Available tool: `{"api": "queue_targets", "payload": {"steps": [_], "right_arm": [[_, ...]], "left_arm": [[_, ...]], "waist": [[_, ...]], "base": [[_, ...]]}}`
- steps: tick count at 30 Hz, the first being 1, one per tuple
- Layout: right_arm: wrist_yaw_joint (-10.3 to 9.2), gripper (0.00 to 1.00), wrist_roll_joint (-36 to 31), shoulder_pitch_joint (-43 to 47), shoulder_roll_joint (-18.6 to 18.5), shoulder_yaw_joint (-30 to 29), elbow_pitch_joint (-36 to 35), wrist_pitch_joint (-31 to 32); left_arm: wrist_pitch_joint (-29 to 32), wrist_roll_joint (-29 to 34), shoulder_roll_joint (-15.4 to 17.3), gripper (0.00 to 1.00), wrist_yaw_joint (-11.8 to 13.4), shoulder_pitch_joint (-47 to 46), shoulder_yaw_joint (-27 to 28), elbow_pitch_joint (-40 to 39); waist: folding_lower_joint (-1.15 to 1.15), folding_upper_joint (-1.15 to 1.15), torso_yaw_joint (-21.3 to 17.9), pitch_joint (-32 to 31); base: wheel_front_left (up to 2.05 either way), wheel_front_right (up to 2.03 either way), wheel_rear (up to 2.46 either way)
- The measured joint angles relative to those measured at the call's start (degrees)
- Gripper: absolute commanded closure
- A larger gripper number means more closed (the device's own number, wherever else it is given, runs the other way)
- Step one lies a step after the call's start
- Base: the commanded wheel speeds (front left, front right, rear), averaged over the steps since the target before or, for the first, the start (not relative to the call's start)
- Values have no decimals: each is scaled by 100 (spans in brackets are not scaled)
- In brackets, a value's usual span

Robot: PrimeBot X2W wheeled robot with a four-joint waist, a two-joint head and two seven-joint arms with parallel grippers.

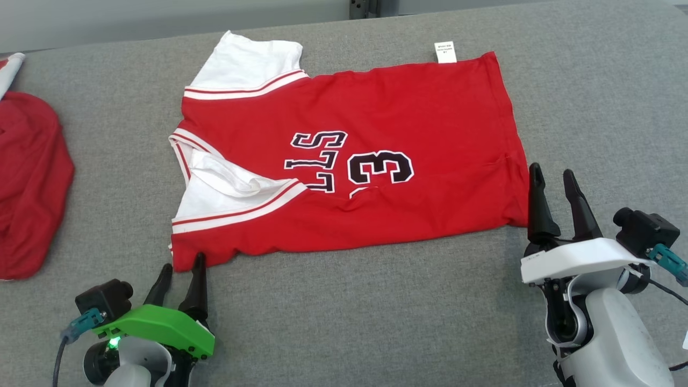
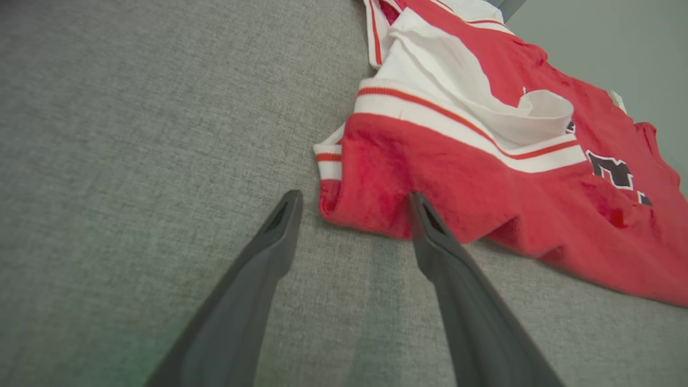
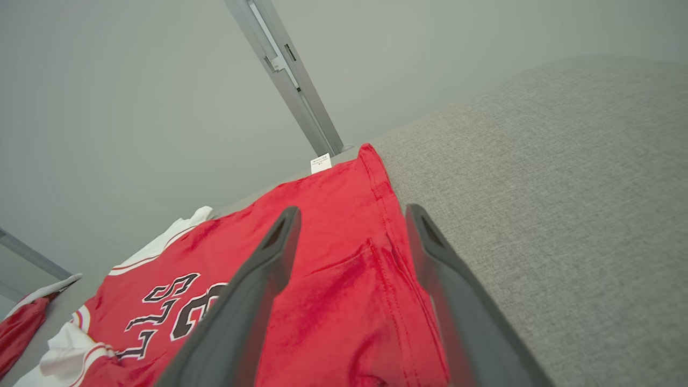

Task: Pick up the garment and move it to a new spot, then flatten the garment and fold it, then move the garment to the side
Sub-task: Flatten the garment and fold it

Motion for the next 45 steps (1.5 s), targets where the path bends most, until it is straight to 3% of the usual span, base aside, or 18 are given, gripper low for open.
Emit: {"api": "queue_targets", "payload": {"steps": [3, 5, 6, 11, 26, 27, 30, 31, 36, 45], "right_arm": [[0, 0, 7, -10, 2, 22, -4, 8], [0, 0, 8, -12, 2, 21, -4, 8], [0, 0, 8, -12, 3, 20, -3, 8], [0, 0, -114, -10, 3, -127, 200, 67], [0, 0, -738, -345, -8, -245, 1666, 764], [0, 43, -697, -389, -9, -199, 1711, 773], [0, 95, -516, -446, -11, -76, 1791, 745], [0, 100, -417, -450, -11, -46, 1793, 726], [1, 100, 134, -413, 13, 41, 1475, 698], [1, 100, 745, 610, -224, -30, -76, 1436]], "left_arm": [[0, 0, -11, 4, 7, -106, -3, 92], [-2, 0, -15, 72, 8, -157, -16, 146], [-2, 12, -14, 100, 8, -176, -40, 160], [-68, 63, -20, 100, 0, -194, -123, 111], [-347, 176, 90, 100, 76, -93, -70, -782], [-350, 188, 96, 100, 68, -89, -86, -810], [-352, 221, 113, 100, 58, -63, -135, -914], [-346, 234, 124, 100, 55, -44, -153, -959], [-210, 248, 300, 100, 56, 91, -176, -1271], [381, 186, 795, 100, 333, 1038, -70, -2341]], "waist": [[0, 0, -54, 48], [0, 0, -86, 73], [0, 0, -99, 82], [0, 0, -113, 90], [0, 0, 233, 38], [0, 0, 247, 34], [0, 0, 267, -6], [0, 0, 269, -24], [0, 0, 254, -151], [0, 0, 127, -379]], "base": [[0, 0, 0], [0, 0, 0], [0, 0, 0], [0, 0, 0], [0, 0, 0], [0, 0, 0], [0, 0, 0], [0, 0, 0], [0, 0, 0], [0, 0, 0]]}}
